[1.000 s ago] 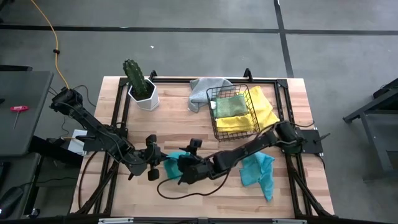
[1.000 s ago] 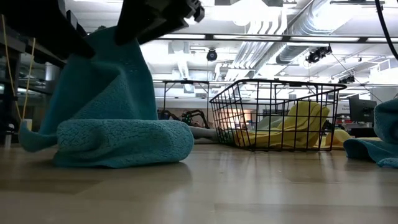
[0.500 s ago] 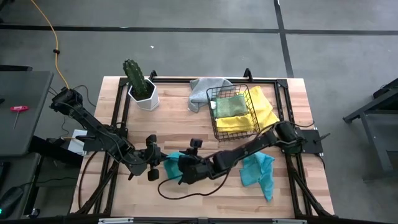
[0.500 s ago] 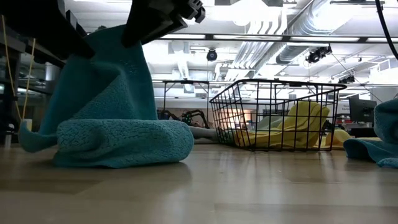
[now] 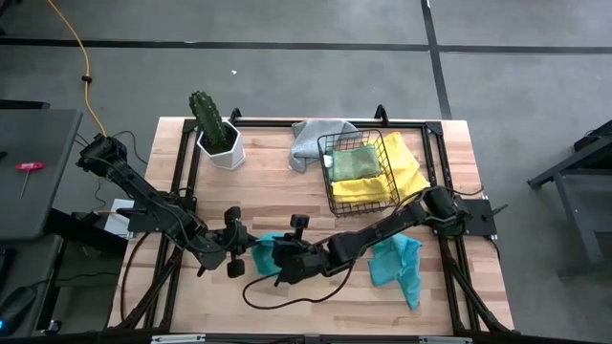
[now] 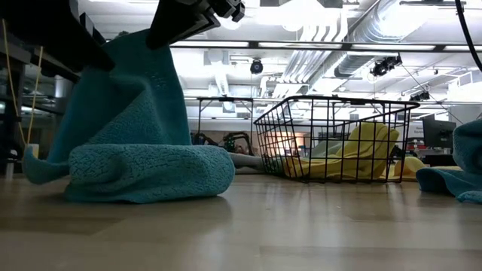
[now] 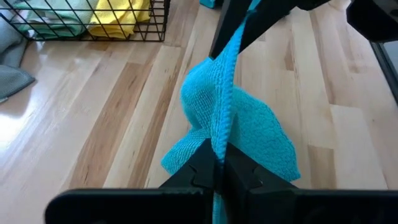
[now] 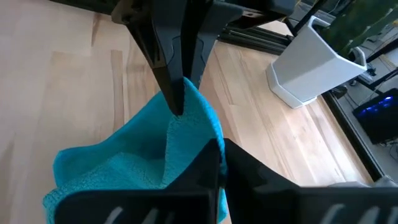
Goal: Fold microfiber towels
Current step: Fold the top blue microfiber towel
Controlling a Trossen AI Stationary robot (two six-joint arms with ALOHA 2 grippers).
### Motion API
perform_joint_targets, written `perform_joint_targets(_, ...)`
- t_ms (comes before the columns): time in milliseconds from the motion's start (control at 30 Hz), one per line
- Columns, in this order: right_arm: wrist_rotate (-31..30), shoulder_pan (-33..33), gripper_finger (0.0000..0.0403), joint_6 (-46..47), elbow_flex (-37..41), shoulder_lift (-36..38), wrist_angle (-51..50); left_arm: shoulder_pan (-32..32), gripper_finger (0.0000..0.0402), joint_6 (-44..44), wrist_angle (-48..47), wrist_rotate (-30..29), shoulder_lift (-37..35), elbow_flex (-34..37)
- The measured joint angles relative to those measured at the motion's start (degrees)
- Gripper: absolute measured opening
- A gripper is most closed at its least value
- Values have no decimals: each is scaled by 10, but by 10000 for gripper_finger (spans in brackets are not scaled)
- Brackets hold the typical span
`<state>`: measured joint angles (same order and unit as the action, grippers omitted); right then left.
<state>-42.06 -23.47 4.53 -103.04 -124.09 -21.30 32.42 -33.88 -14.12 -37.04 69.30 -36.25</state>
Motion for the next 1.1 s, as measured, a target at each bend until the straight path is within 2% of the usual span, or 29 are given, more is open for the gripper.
perform_joint_targets(267, -12, -2, 1, 0, 0, 0, -3, 13, 69, 0, -26, -5, 0, 0)
perform_joint_targets(367, -38, -2, 1, 6, 0, 0, -5, 26, 97, -4, -42, -1, 0, 0)
perform_joint_targets(567, -48, 3, 0, 14, 0, 0, -18, 61, 137, -4, -43, 95, 1, 0)
perform_joint_targets(633, -48, 6, 0, 25, 0, 0, -28, 75, 144, -4, -24, 109, 9, 0)
perform_joint_targets(767, -43, 10, 0, 40, 0, 0, -33, 103, 149, 28, 40, 113, 46, 0)
perform_joint_targets(900, -32, 12, 0, 43, 0, 0, -33, 106, 149, 83, 95, 143, 116, -2)
perform_joint_targets(1000, -30, 12, 0, 45, 0, 0, -33, 90, 150, 102, 84, 159, 174, -23)
perform_joint_targets(1100, -23, 12, 0, 45, 0, 0, -33, 71, 150, 120, 49, 146, 213, -52)
